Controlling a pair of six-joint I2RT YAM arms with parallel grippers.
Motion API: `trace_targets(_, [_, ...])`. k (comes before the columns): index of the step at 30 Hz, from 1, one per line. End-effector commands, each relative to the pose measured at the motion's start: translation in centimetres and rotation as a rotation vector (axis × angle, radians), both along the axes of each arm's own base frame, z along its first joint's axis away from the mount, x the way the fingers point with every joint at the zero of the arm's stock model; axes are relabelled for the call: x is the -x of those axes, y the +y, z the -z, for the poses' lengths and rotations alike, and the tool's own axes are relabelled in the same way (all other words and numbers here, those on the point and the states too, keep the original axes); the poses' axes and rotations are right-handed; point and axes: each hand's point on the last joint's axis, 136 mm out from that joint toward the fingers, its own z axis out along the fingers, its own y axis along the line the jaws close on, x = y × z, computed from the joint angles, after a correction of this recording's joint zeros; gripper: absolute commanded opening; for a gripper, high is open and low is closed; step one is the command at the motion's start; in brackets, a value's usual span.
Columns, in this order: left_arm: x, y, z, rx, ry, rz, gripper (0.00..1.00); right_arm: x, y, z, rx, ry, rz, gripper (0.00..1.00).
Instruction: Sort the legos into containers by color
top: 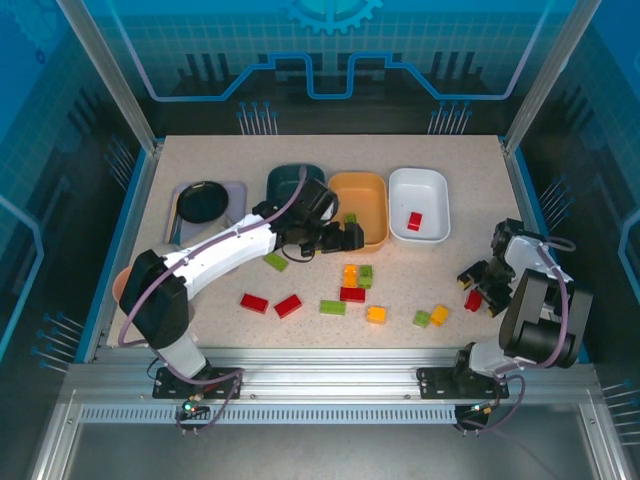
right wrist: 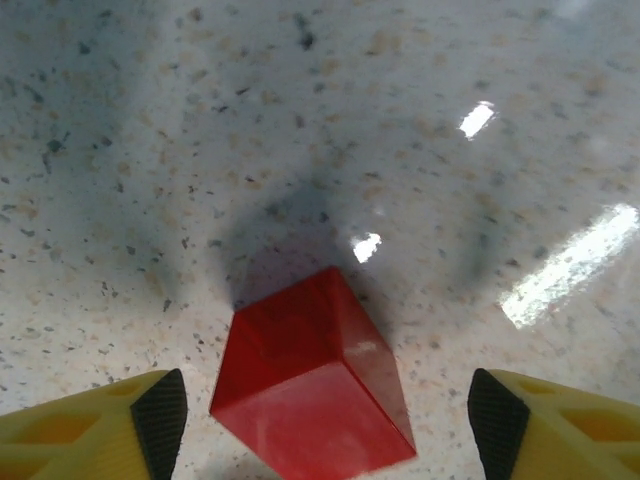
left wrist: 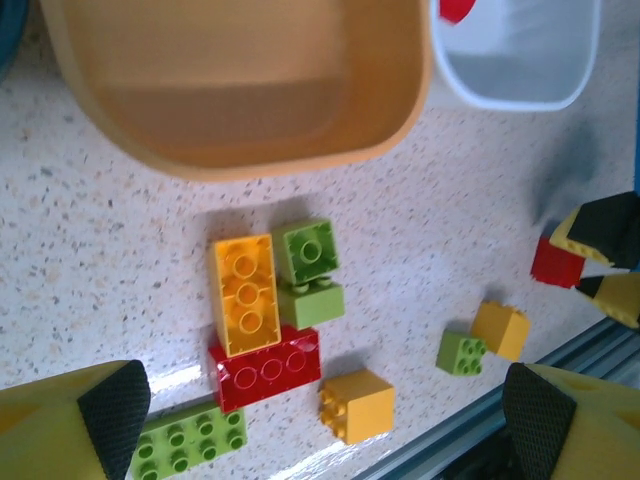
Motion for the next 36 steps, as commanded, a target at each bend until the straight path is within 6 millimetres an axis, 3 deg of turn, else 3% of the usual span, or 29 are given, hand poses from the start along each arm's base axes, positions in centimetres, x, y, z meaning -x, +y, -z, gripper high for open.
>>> trace_targets(1, [0.7, -0.7, -2.0, 0.090, -0.038, 0.025, 0.94, -1.0, 0.4, 0.7, -0.061, -0.024, -0.034, 0.69])
trace_targets(8, [1.4, -0.5, -2.8, 0.141, -0.064, 0.018, 0.94, -1.4, 0.8, 0.7, -0.062, -0.032, -0.061, 0.38])
trace_targets(13, [1.1, 0.1, -4.3, 0.152, -0.091, -0.018, 0.94, -2.9, 1.9, -1.9, 0.030, -0.095, -0.160, 0.23])
trace_targets(18, [-0.9, 1.4, -7.1, 0.157, -0.128, -0.099, 0.94, -8.8, 6.1, -9.3, 0.173, -0.331, -0.396, 0.22])
trace_targets(22, [-3.1, 2.9, -8.0, 0.181, -0.128, -0.185, 0.94, -14.0, 9.6, -12.6, 0.214, -0.438, -0.557, 0.21])
trace_targets(26, [-5.5, 4.2, -8.8, 0.239, -0.136, -0.263, 0.94, -19.6, 11.9, -12.0, 0.161, -0.480, -0.612, 0.22])
trace_targets(30, [-7.4, 5.1, -9.6, 0.267, -0.168, -0.306, 0.94, -25.0, 13.1, -10.0, 0.128, -0.455, -0.655, 0.23])
trace_targets(36, [-8.4, 5.6, -9.6, 0.265, -0.175, -0.325, 0.94, -29.9, 13.0, -5.3, 0.077, -0.375, -0.651, 0.26])
